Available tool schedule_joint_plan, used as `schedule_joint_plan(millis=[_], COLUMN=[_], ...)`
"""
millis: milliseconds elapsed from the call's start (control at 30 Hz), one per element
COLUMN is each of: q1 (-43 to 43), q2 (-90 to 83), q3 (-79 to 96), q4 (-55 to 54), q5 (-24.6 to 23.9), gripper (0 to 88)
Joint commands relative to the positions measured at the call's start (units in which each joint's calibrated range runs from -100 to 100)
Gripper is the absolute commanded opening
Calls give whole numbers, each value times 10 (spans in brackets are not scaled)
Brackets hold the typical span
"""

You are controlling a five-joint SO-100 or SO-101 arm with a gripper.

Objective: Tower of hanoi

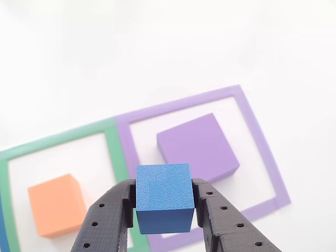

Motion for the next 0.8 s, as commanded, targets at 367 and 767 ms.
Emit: schedule_joint_plan(millis=[367, 767], q1=[28, 43], q2=[256, 472], q3=[138, 88], q4=[-552, -747], q5=[0, 0], gripper=[21, 22])
